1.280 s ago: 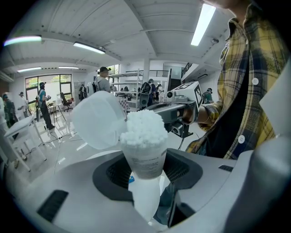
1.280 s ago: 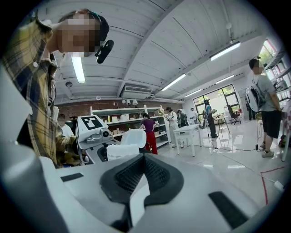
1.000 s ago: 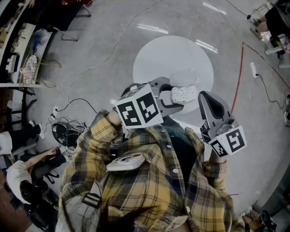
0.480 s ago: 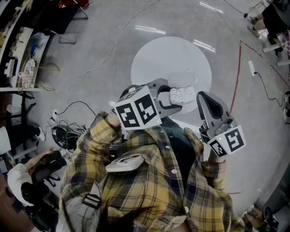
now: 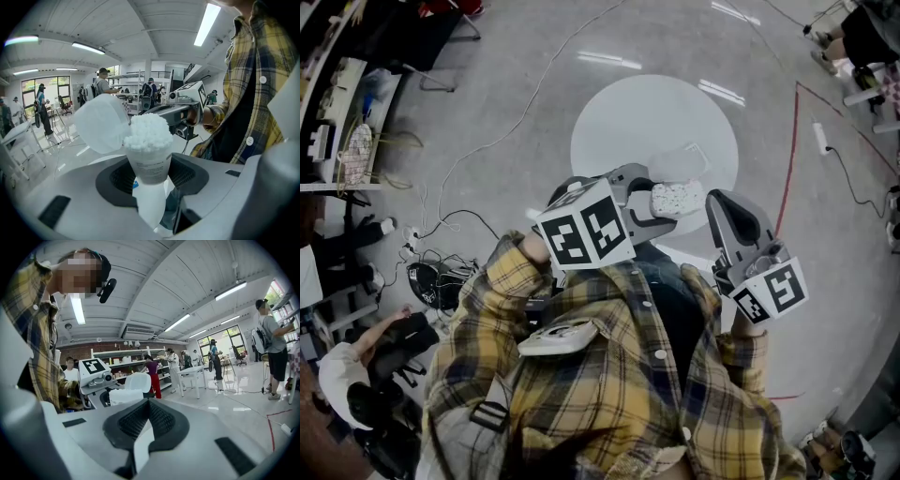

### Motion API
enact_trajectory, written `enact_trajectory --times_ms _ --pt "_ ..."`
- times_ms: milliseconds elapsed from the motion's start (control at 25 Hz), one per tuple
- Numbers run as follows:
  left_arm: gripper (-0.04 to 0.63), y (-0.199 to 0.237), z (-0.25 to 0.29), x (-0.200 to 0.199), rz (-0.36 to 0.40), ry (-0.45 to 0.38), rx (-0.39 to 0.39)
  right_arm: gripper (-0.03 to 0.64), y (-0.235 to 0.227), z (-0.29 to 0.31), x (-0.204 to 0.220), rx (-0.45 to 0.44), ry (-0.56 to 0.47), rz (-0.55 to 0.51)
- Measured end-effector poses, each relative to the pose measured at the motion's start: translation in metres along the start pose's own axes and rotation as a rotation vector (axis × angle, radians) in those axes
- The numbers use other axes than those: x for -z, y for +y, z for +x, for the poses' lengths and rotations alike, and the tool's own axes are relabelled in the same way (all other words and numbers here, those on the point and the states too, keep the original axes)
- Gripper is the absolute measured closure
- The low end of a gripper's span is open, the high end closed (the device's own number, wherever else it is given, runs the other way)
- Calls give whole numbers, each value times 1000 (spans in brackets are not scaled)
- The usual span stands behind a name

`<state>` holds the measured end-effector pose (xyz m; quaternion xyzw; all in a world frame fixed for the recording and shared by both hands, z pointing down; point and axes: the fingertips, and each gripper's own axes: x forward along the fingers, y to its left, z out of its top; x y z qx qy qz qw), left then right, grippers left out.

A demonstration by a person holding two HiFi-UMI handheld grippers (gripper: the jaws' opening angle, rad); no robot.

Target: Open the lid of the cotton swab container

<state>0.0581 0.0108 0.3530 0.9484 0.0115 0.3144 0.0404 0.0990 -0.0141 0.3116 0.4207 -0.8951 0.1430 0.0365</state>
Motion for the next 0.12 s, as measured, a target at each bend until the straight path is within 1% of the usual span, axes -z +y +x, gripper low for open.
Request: enact_trajectory --times_ms 120 --pt "383 1 0 1 1 0 4 601 0 2 0 4 0 3"
